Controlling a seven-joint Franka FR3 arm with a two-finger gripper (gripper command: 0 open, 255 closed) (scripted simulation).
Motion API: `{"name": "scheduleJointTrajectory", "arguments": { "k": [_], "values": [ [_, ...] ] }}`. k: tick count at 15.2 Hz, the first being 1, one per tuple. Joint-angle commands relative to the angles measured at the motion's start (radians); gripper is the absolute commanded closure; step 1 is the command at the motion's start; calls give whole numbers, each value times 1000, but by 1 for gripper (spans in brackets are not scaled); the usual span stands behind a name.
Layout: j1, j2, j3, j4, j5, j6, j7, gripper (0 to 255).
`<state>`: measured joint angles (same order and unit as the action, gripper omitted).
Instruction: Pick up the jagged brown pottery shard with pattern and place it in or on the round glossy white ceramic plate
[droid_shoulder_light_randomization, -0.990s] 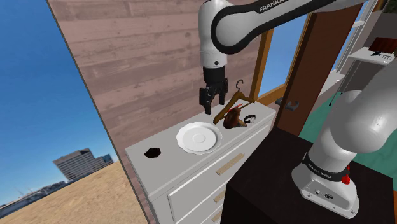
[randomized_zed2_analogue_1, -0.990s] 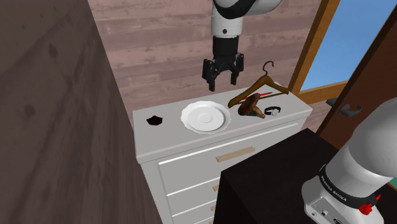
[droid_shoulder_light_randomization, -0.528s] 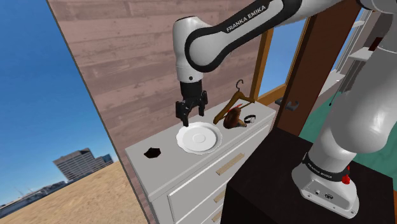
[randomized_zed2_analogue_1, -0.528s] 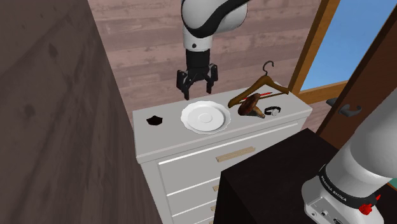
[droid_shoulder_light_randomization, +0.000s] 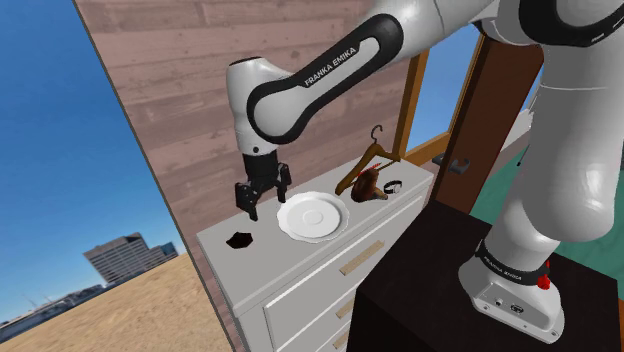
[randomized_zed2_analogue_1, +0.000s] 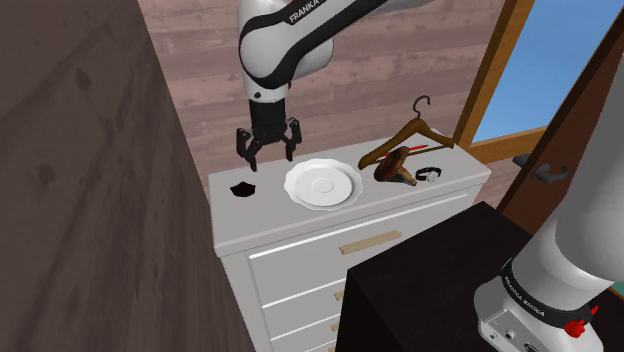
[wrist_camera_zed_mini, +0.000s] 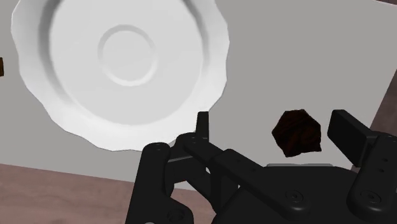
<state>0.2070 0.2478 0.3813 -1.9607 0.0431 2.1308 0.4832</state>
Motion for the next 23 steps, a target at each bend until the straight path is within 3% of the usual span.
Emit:
{"name": "scheduleJointTrajectory", "arguments": {
  "k": [1,6,13,21,22,23],
  "values": [
    [25,75,0,66,-29,10,37,0],
    [90,246,-13,247,-86,4,100,0],
    [99,297,-18,215,-106,85,113,0],
    [99,297,-18,215,-105,84,113,0],
    [99,297,-18,215,-105,84,113,255],
    [99,297,-18,215,-105,84,113,255]
  ]
}}
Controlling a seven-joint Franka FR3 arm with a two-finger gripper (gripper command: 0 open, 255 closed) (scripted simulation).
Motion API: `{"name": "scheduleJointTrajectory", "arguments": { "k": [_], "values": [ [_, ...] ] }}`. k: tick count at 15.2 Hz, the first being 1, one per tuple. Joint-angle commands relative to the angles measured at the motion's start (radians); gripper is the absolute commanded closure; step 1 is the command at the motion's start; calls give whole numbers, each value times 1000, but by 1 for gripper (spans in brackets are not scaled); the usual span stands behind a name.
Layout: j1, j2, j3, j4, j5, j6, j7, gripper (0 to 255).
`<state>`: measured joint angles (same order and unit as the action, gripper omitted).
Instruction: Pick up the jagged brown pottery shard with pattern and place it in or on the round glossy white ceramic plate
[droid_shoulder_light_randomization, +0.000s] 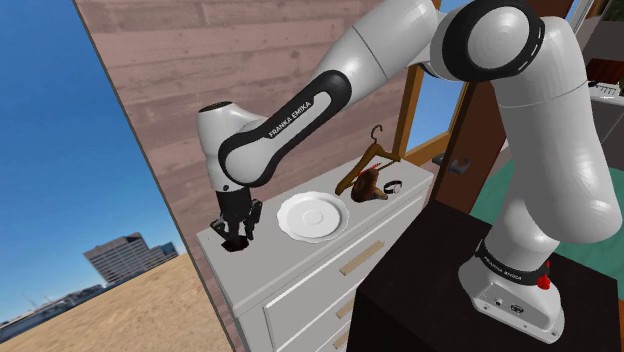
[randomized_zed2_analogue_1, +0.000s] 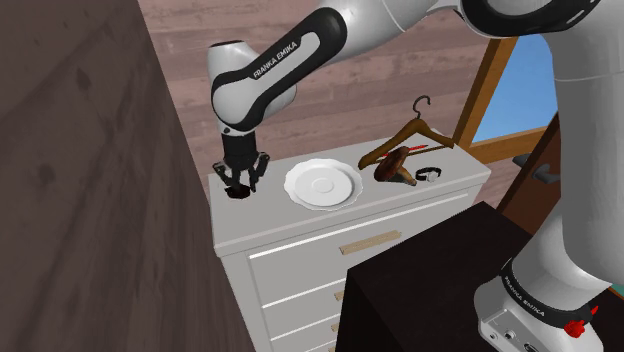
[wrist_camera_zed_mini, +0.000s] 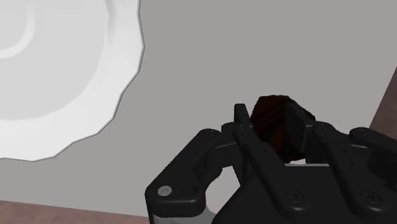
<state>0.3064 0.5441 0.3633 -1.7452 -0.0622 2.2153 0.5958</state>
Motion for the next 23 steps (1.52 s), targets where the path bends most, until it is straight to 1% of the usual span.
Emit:
{"name": "scheduleJointTrajectory", "arguments": {
  "k": [1,8,9,11,12,14,15,16,19,20,23],
  "values": [
    [0,1,0,0,0,0,0,255],
    [0,0,0,0,0,0,0,255],
    [0,0,0,0,0,0,0,0],
    [19,88,3,190,-33,-156,-70,0],
    [24,143,19,299,-62,-239,-99,0],
    [22,289,100,562,-163,-427,-144,0],
    [23,190,69,356,-87,-427,399,0],
    [20,191,73,356,-90,-427,400,0],
    [61,69,39,185,-220,-133,479,0],
    [76,40,25,144,-265,-57,512,0],
    [79,62,18,137,-275,-30,519,0]
  ]
}}
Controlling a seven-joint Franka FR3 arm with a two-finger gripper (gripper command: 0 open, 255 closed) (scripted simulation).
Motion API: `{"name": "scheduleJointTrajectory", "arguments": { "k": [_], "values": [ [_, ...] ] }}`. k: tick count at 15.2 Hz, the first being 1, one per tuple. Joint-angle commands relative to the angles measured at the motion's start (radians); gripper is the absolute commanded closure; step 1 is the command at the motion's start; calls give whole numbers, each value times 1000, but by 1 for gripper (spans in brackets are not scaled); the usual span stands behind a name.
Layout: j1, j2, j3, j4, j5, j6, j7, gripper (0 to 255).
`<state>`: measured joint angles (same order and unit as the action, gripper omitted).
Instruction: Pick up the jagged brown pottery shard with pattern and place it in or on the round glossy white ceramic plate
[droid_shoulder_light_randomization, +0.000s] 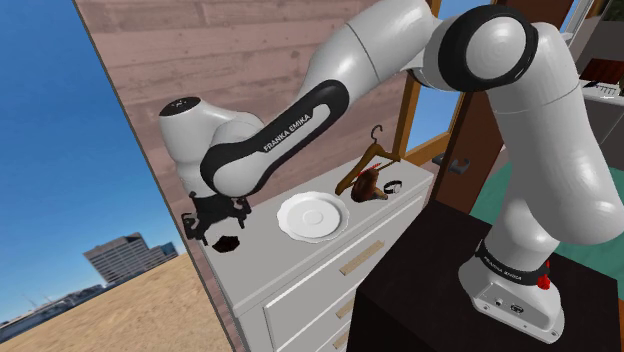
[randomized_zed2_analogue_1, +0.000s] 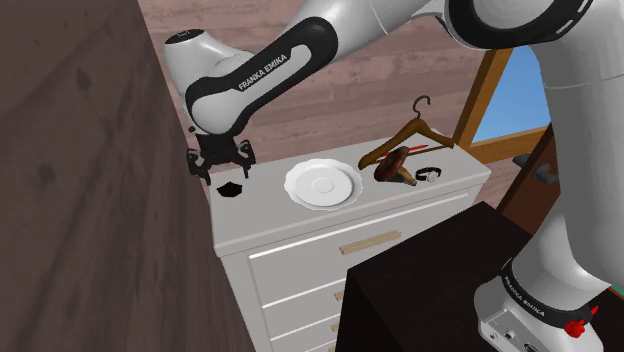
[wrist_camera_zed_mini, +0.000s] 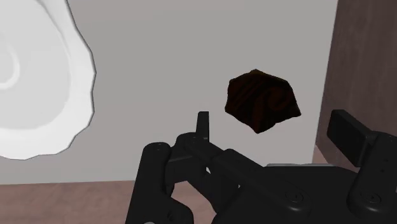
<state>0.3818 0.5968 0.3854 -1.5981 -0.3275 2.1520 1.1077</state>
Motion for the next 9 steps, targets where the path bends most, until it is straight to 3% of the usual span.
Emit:
{"name": "scheduleJointTrajectory", "arguments": {
  "k": [1,9],
  "values": [
    [4,17,-6,-12,-14,43,9,0],
    [9,45,-16,-16,-26,74,16,0]
  ]
}}
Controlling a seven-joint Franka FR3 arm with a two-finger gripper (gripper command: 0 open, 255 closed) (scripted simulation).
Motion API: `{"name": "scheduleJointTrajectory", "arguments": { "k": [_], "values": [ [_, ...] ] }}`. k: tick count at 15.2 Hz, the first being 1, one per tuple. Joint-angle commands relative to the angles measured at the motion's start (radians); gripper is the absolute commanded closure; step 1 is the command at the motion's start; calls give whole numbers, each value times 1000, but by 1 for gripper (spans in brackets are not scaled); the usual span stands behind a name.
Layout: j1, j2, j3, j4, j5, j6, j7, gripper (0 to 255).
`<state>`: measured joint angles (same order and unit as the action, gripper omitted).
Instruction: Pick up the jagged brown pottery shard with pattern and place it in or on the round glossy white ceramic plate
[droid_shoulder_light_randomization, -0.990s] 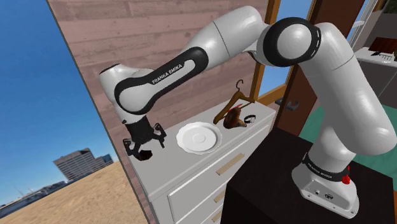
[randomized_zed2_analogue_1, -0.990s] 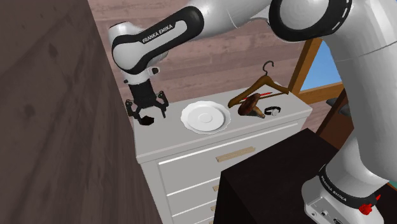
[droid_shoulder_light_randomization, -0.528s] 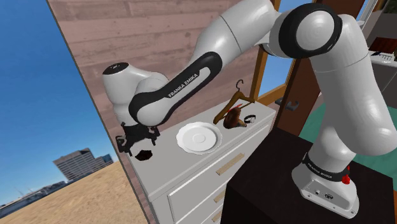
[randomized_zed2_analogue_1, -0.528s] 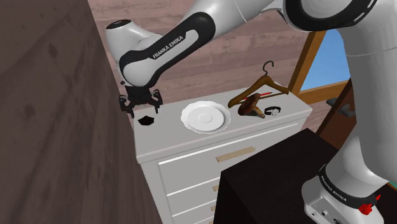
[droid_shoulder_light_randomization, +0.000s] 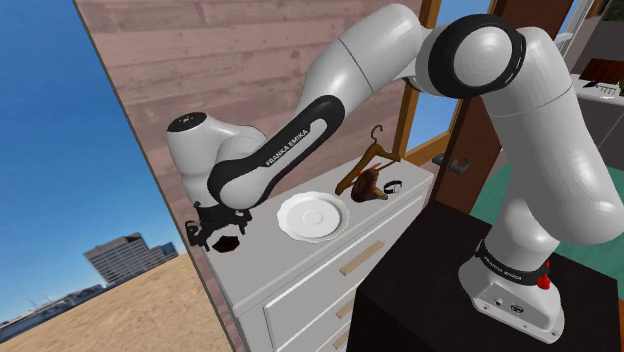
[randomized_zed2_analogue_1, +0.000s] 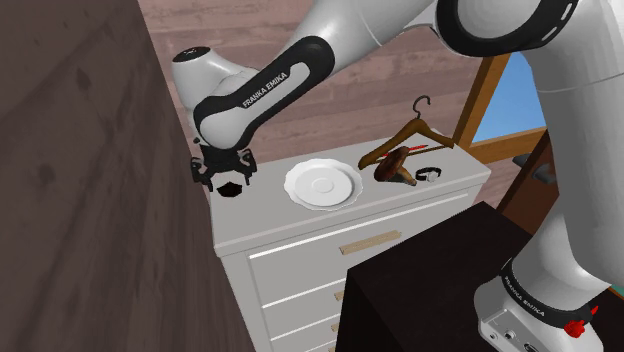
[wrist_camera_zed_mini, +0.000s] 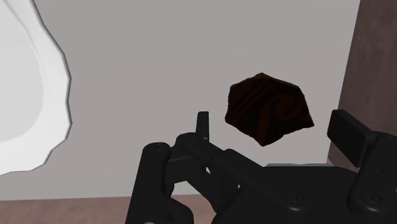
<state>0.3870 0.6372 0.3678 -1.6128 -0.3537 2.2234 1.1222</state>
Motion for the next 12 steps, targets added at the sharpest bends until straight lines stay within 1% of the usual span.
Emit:
{"name": "scheduleJointTrajectory", "arguments": {
  "k": [1,3,4,12],
  "values": [
    [3,5,2,-1,0,3,1,0],
    [3,5,2,-1,0,3,1,0],
    [5,8,2,2,0,2,2,255],
    [6,10,1,0,-2,6,4,255]
  ]
}}
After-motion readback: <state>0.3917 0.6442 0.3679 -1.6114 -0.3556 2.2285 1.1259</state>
